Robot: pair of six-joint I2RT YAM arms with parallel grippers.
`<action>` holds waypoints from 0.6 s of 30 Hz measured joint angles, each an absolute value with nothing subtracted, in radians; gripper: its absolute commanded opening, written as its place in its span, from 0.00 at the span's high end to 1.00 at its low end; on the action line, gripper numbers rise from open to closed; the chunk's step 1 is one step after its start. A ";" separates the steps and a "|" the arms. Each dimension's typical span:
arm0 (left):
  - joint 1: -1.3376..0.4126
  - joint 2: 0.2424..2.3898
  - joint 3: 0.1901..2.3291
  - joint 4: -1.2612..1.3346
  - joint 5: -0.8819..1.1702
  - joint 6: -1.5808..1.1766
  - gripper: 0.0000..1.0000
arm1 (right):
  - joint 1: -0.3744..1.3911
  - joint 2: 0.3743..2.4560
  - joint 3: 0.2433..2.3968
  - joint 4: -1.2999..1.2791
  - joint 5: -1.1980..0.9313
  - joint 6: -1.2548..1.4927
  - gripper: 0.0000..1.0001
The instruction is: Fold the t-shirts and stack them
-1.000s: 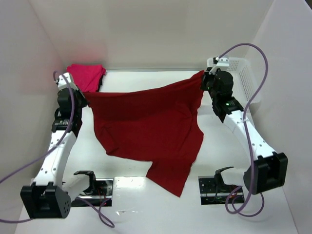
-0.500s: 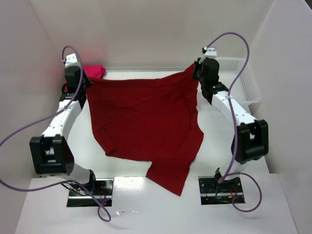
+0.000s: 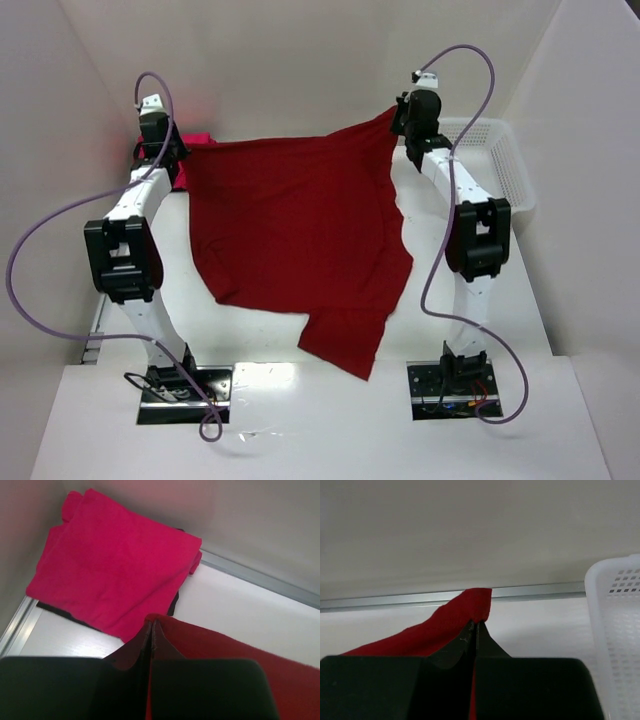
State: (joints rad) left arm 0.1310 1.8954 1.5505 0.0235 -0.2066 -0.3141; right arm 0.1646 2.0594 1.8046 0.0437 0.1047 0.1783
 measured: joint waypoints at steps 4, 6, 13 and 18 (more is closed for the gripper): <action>0.147 1.979 1.667 0.007 -0.158 -0.314 1.00 | 0.132 2.223 1.999 -0.022 0.063 0.199 1.00; 0.156 2.016 1.710 0.007 -0.133 -0.314 1.00 | 0.129 2.295 2.097 -0.067 0.058 0.207 1.00; 0.176 2.134 1.795 -0.009 -0.096 -0.313 1.00 | 0.140 2.439 2.316 -0.170 0.047 0.220 1.00; 0.192 2.188 1.845 -0.029 -0.064 -0.314 1.00 | 0.149 2.506 2.412 -0.193 0.028 0.223 1.00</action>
State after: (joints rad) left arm 0.1917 2.1883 1.8450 -0.0292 -0.0635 -0.3138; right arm 0.1490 2.5065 2.4123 -0.1932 0.0277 0.2234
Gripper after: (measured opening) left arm 0.004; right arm 0.007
